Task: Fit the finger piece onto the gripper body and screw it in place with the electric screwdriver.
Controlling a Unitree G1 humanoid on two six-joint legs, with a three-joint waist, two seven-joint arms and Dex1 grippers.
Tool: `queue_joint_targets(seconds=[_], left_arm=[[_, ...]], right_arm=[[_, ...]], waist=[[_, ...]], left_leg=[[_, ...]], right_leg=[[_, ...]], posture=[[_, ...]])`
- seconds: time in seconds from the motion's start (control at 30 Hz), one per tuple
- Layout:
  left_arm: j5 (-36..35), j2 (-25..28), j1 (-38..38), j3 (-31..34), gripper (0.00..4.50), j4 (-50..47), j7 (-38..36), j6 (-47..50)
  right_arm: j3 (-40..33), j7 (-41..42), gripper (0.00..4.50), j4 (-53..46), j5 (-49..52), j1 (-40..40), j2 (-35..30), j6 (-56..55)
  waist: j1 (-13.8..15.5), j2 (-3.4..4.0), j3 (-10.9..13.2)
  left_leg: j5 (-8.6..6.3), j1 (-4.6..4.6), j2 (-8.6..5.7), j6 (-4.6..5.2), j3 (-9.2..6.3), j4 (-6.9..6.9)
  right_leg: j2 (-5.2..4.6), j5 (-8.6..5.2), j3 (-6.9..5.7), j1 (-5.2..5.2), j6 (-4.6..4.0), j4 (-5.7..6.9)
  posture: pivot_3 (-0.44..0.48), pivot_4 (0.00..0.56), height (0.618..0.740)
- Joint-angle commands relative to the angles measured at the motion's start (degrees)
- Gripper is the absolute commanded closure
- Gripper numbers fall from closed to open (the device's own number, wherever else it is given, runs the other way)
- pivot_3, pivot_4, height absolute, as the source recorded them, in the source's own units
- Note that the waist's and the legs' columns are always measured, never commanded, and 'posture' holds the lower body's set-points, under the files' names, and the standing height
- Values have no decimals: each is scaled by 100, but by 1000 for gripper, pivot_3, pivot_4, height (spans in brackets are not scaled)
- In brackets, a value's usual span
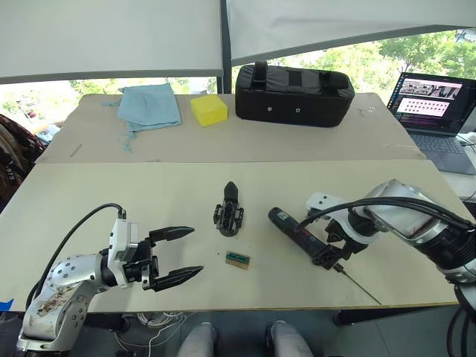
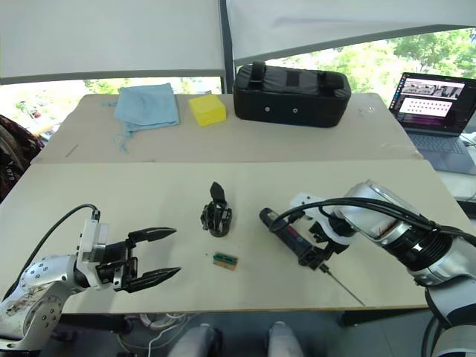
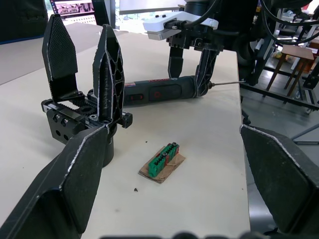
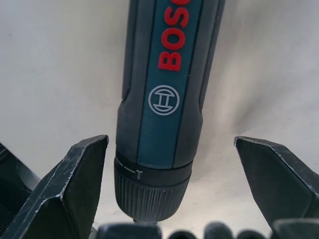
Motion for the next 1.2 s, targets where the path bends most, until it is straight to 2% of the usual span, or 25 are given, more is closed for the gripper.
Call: queue_joint_targets(seconds=[0.03,0.23,0.33,0.5,0.67,0.77,0.87,0.97,1.13,1.2], left_arm=[[15,-31,-1,-4,0,-167,29,-102],[5,-42,6,27,0,-217,89,-89],[-15,-16,41,76,0,-235,103,-86],[-35,54,58,148,0,-224,94,-77],[-23,116,22,146,0,-161,30,-90],[-27,160,-36,151,0,-77,-32,-95],[9,206,-198,131,0,116,-139,-129],[71,252,-342,96,0,317,-275,-192],[200,337,-562,32,0,766,-566,-287],[309,375,-635,-17,0,927,-711,-397]], right_arm=[[-134,-226,17,-190,117,30,71,152],[-61,-455,17,-190,184,258,140,19],[93,-501,791,-167,86,341,78,-222],[39,-776,2556,-106,-81,529,130,-439],[-95,-783,2598,-80,-211,528,23,-812],[-585,-632,2598,-105,-20,493,-73,-894],[-1377,-256,2598,-94,339,515,-372,-1110],[-2494,-26,2598,7,792,750,-414,-1436],[-4669,692,2598,-34,1896,1467,32,-2530],[-5220,773,2598,-137,2249,1709,320,-2829]], waist=[[0,0,0],[0,-13,-8],[-1,-46,-28],[1,-69,-43],[-1,-94,-58],[-4,-91,-56],[5,-60,-37],[8,-42,-26],[3,-44,-26],[3,-43,-26]], left_leg=[[0,0,0,0,0,0],[0,3,3,0,0,0],[0,9,9,0,1,0],[0,13,15,0,2,0],[0,30,27,0,8,0],[0,32,29,0,14,0],[0,18,28,0,17,0],[0,4,24,1,25,2],[0,2,28,1,38,1],[0,3,30,1,47,1]], right_leg=[[1,0,0,0,0,0],[4,1,0,3,-1,0],[9,2,0,9,-4,0],[14,4,-1,10,-7,-2],[20,9,-2,23,-17,-6],[21,10,0,21,-17,-5],[21,12,3,7,-19,-1],[19,13,3,-3,-17,-1],[27,13,-2,2,-17,-4],[28,13,0,3,-17,-3]], posture=[[0,150,740],[0,150,740],[0,150,740],[0,150,740],[0,150,740],[0,150,740],[0,150,740],[0,150,740],[0,150,740],[0,150,740]])
